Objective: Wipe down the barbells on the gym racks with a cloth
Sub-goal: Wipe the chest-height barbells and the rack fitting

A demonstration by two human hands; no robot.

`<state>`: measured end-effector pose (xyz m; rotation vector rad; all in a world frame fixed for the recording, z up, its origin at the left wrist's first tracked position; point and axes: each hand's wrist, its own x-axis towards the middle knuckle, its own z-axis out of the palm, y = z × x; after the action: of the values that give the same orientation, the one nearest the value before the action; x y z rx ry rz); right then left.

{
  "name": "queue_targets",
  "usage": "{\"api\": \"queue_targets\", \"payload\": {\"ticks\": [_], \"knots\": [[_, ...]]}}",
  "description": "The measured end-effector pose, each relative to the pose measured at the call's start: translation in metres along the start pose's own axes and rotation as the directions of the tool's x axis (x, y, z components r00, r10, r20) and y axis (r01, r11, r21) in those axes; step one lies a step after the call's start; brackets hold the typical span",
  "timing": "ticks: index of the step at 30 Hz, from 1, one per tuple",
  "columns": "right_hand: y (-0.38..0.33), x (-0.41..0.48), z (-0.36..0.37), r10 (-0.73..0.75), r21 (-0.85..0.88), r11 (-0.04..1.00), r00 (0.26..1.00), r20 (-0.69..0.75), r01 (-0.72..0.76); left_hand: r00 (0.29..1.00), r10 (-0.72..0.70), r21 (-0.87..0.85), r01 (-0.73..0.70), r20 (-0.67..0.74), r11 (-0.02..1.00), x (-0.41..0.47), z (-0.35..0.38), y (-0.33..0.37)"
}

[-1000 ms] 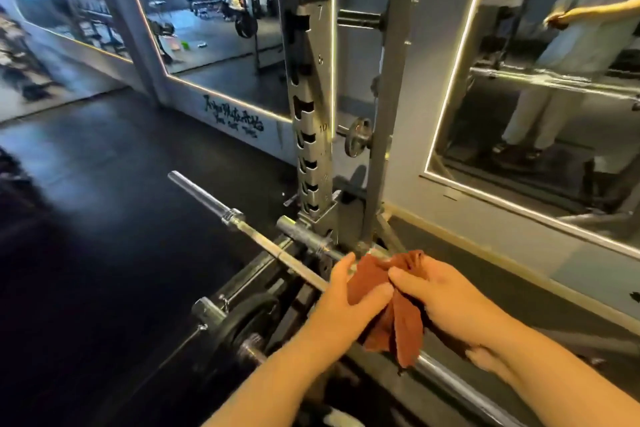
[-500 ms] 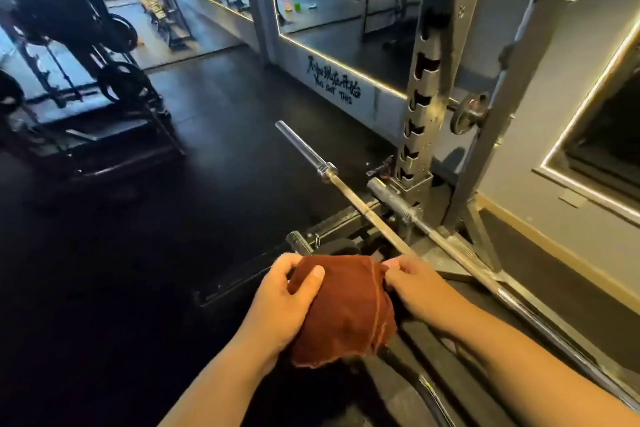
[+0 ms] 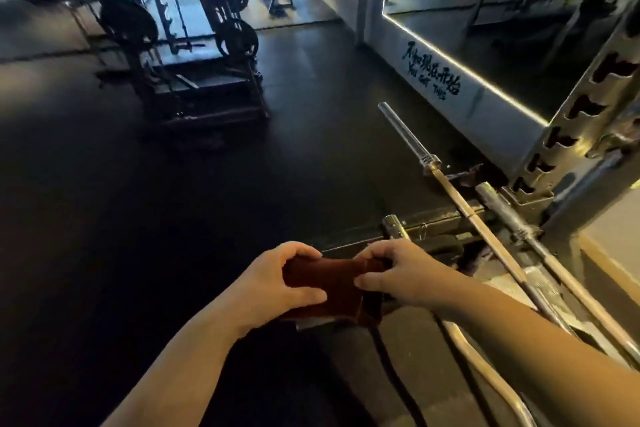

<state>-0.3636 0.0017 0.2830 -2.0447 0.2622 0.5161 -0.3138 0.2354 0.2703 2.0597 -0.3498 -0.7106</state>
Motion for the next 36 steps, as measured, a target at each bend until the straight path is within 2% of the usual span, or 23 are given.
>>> {"api": "queue_targets", "payload": {"ticks": [2, 4, 5, 7, 10, 12, 14, 16, 20, 22, 26, 30, 32, 34, 35, 36], "knots": [[-0.007, 0.014, 0.015, 0.035, -0.093, 0.995, 0.999, 0.000, -0.035, 0.998, -0.002, 0.103, 0.008, -0.061, 0.995, -0.002, -0.010, -0.017], [-0.011, 0.027, 0.028, 0.028, -0.163, 0.986, 0.999, -0.016, -0.031, 0.990, -0.036, 0.126, 0.053, -0.136, 0.991, -0.003, -0.015, -0.035], [-0.013, 0.032, 0.035, 0.024, -0.161, 0.987, 1.000, -0.019, -0.027, 0.987, -0.052, 0.136, 0.074, -0.155, 0.988, -0.003, -0.016, -0.045], [-0.016, 0.042, 0.046, 0.065, -0.027, 0.998, 0.998, -0.005, -0.065, 0.981, -0.065, 0.156, 0.094, -0.180, 0.983, -0.004, -0.017, -0.062], [-0.017, 0.061, 0.055, 0.201, 0.210, 0.955, 0.978, 0.063, -0.210, 0.975, -0.116, -0.025, 0.113, -0.188, 0.993, -0.004, -0.019, -0.072], [-0.016, 0.077, 0.051, 0.267, 0.254, 0.922, 0.955, 0.132, -0.293, 0.968, -0.201, -0.147, 0.179, -0.149, 0.973, -0.002, -0.017, -0.075], [-0.016, 0.094, 0.043, 0.284, 0.259, 0.898, 0.918, 0.276, -0.356, 0.946, -0.309, -0.302, 0.266, -0.104, 0.916, 0.005, -0.008, -0.080], [-0.018, 0.115, 0.036, 0.279, 0.162, 0.921, 0.892, 0.356, -0.353, 0.926, -0.368, -0.426, 0.298, -0.089, 0.854, 0.017, 0.004, -0.090], [-0.014, 0.173, 0.027, 0.279, 0.014, 0.954, 0.900, 0.334, -0.301, 0.883, -0.468, -0.690, 0.352, 0.020, 0.633, 0.052, 0.025, -0.108], [-0.006, 0.208, 0.024, 0.274, -0.039, 0.960, 0.911, 0.309, -0.276, 0.868, -0.490, -0.744, 0.377, 0.077, 0.551, 0.072, 0.035, -0.116], [0.011, 0.279, 0.024, 0.257, -0.141, 0.964, 0.928, 0.271, -0.226, 0.823, -0.563, -0.810, 0.382, 0.079, 0.445, 0.121, 0.052, -0.124], [0.026, 0.341, 0.025, 0.174, -0.208, 0.970, 0.955, 0.240, -0.124, 0.774, -0.623, -0.880, 0.370, 0.115, 0.298, 0.181, 0.058, -0.130], [0.034, 0.368, 0.032, 0.110, -0.319, 0.947, 0.976, 0.189, -0.045, 0.744, -0.657, -0.897, 0.366, 0.122, 0.247, 0.212, 0.062, -0.144], [0.043, 0.373, 0.044, 0.044, -0.484, 0.875, 0.994, 0.097, 0.009, 0.710, -0.689, -0.891, 0.397, 0.145, 0.222, 0.229, 0.064, -0.158], [0.052, 0.378, 0.054, 0.020, -0.570, 0.821, 0.994, 0.103, 0.043, 0.686, -0.709, -0.882, 0.422, 0.161, 0.209, 0.238, 0.067, -0.168], [0.062, 0.381, 0.065, 0.018, -0.638, 0.764, 0.985, 0.170, 0.096, 0.657, -0.732, -0.867, 0.457, 0.179, 0.198, 0.245, 0.070, -0.177]]}}
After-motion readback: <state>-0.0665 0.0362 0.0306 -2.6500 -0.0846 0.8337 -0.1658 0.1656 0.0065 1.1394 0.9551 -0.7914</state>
